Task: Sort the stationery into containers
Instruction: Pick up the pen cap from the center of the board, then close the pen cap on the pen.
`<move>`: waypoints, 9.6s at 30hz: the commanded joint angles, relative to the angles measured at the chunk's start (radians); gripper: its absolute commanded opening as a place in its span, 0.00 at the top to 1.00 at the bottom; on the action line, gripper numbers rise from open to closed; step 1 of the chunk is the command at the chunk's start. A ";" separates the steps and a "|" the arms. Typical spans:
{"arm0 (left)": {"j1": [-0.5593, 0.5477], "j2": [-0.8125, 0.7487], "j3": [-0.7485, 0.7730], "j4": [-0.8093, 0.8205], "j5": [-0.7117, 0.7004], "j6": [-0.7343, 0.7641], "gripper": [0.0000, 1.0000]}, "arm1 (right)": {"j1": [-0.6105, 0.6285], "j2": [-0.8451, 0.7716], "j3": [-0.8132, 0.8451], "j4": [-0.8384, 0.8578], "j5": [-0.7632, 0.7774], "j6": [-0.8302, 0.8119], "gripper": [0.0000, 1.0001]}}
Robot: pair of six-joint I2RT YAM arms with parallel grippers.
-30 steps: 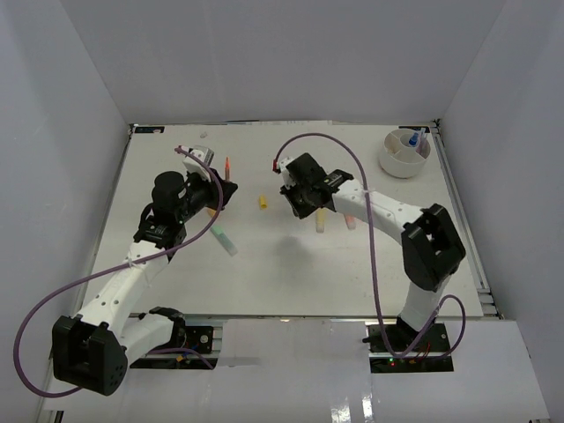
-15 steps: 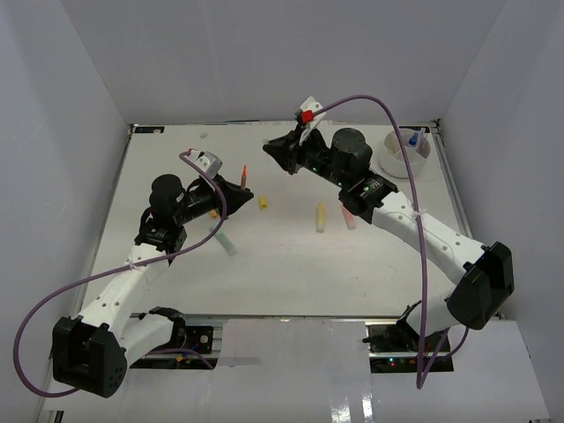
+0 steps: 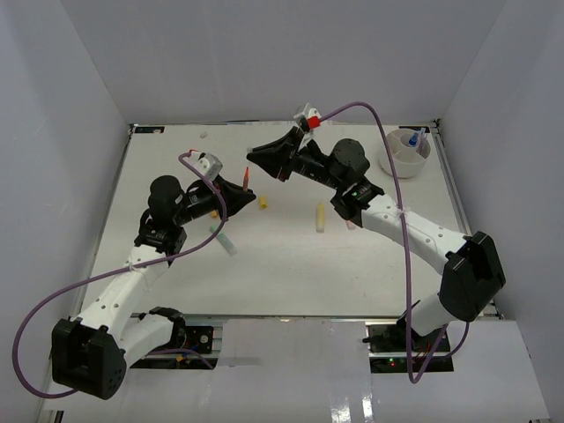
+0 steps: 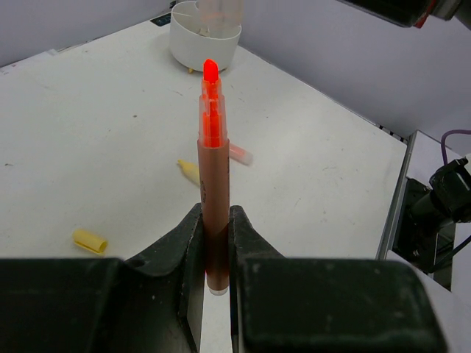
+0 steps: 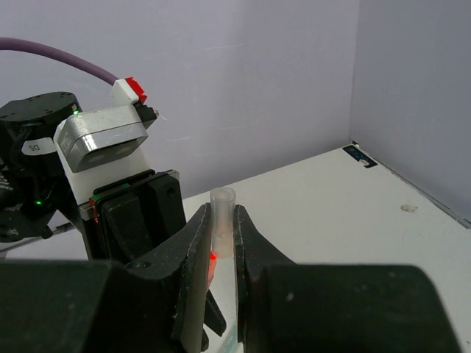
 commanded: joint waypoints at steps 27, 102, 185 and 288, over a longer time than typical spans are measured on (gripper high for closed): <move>-0.004 -0.051 -0.027 0.049 0.029 0.006 0.92 | 0.007 0.058 -0.031 0.191 -0.114 0.137 0.92; -0.006 -0.072 -0.085 0.324 0.023 -0.109 0.94 | 0.024 0.027 -0.140 0.267 -0.119 0.209 0.92; -0.012 0.037 0.331 0.416 0.033 0.034 1.00 | 0.035 0.078 -0.217 -0.622 -0.382 -0.131 0.92; -0.012 0.044 0.087 0.078 0.086 0.072 1.00 | 0.040 0.122 0.390 -0.334 -0.060 -0.164 0.21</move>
